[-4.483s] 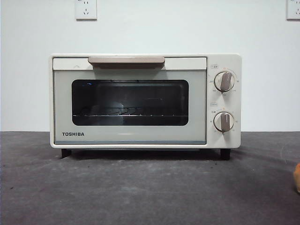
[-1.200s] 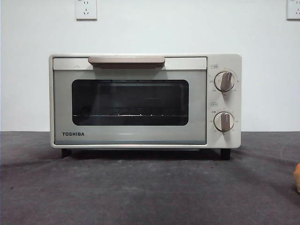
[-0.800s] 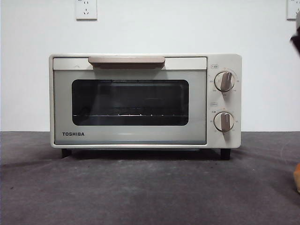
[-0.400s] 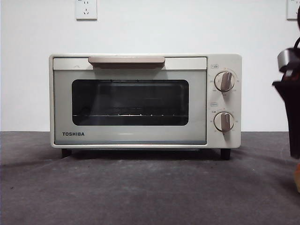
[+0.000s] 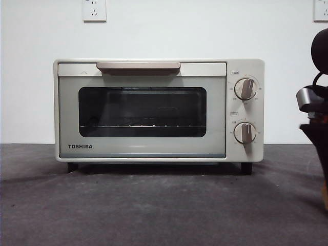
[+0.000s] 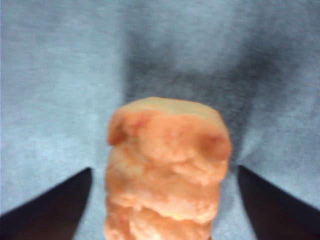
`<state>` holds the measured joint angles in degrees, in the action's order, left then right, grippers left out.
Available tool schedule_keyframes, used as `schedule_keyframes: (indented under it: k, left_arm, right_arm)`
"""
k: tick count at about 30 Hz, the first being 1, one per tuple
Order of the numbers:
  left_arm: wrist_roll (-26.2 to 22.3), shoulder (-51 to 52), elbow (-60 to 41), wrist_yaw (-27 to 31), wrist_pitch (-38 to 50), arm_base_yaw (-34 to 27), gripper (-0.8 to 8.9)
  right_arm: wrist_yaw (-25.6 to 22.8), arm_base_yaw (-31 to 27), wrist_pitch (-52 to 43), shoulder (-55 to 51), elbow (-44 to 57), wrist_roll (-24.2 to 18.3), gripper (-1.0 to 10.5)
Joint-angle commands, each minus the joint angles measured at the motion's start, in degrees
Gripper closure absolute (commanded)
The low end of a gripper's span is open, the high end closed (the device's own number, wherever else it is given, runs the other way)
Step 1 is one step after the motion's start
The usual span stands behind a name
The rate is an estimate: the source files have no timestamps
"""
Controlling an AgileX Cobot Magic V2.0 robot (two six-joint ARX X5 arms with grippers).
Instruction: The left arm flap open the oven, the right arm pick bread and place it into oven, the left arm flap close the oven
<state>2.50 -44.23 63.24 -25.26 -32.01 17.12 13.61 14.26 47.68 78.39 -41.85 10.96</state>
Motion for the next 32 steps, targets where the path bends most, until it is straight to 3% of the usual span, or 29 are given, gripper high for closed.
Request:
schedule_keyframes:
  k: [1, 5, 13, 18, 25, 32]
  left_arm:
    - [0.13, -0.35, 0.98, 1.29, 0.20, 0.26, 3.50]
    - [0.37, -1.16, 0.98, 4.35, -0.17, 0.72, 3.50]
    - [3.26, -7.50, 1.44, 4.31, -0.85, 2.93, 3.63]
    - [2.56, -14.88, 5.55, 4.33, -5.11, 4.98, 4.85]
    - [-0.13, -25.73, 12.92, 4.52, -7.17, 7.74, 7.67]
    - [-3.34, -34.01, 17.29, 5.27, -7.43, 9.51, 7.97]
  right_arm:
    - [-0.24, 0.33, -0.07, 1.14, -0.22, 0.13, 6.8]
    - [0.26, 0.33, 0.70, 0.46, -0.57, 0.17, 8.1]
    - [3.39, 0.28, 7.04, -7.72, -3.37, 0.15, 8.1]
    - [3.52, 0.28, 10.36, -18.14, -3.98, 0.15, 8.1]
    - [6.10, 0.28, 10.67, -34.40, -3.98, 0.42, 8.1]
    - [12.09, 0.28, 10.67, -45.51, -3.98, 1.79, 8.1]
